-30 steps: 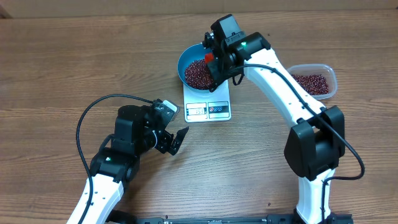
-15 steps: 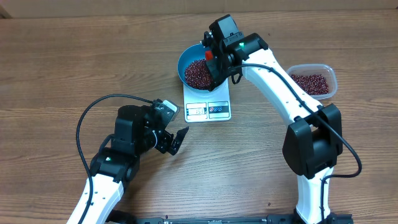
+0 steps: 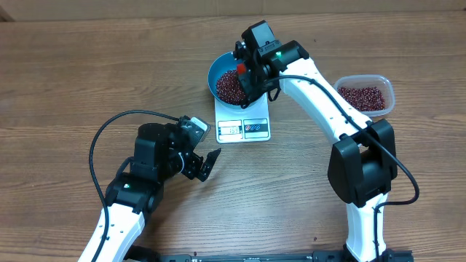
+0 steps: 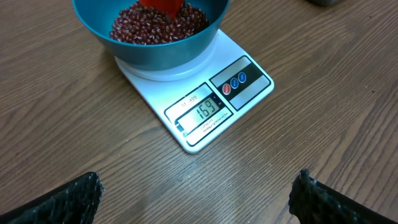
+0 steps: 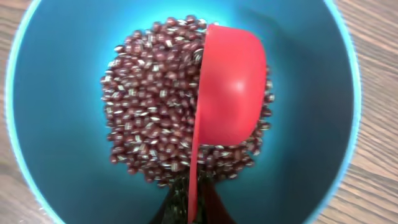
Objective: Scoop item into bowl and weigh 150g on scale
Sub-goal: 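Tip the scoop with the right gripper to pour beans into the bowl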
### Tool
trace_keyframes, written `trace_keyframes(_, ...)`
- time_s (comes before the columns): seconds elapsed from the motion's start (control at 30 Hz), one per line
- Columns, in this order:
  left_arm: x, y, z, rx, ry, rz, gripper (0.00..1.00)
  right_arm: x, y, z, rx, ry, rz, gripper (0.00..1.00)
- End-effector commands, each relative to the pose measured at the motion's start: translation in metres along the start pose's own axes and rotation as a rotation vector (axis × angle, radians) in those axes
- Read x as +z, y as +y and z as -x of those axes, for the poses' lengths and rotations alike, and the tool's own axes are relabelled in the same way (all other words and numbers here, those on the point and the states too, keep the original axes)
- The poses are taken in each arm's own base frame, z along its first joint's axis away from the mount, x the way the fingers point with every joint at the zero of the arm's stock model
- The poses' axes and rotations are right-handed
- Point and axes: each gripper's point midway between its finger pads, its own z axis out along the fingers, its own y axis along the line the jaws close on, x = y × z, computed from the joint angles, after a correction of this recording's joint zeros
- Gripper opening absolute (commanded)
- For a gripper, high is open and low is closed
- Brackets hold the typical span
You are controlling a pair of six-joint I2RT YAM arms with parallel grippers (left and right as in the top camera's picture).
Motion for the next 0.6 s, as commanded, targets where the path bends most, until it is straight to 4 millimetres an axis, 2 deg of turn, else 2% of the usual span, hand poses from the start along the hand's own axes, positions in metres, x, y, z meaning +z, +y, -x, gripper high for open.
trace_keyframes(0.0, 0.001, 0.002, -0.001, -0.014, 0.005, 0.004, 1.0, 0.0, 0.015, 0.003, 0.0, -0.006, 0.077, 0.04)
trace_keyframes(0.23, 0.001, 0.002, -0.001, -0.014, 0.005, 0.004, 0.99, -0.004, 0.011, 0.003, 0.058, -0.012, 0.161, 0.04)
trace_keyframes(0.57, 0.001, 0.002, -0.001, -0.014, 0.005, 0.004, 1.0, -0.023, 0.004, 0.009, 0.158, -0.05, 0.416, 0.04)
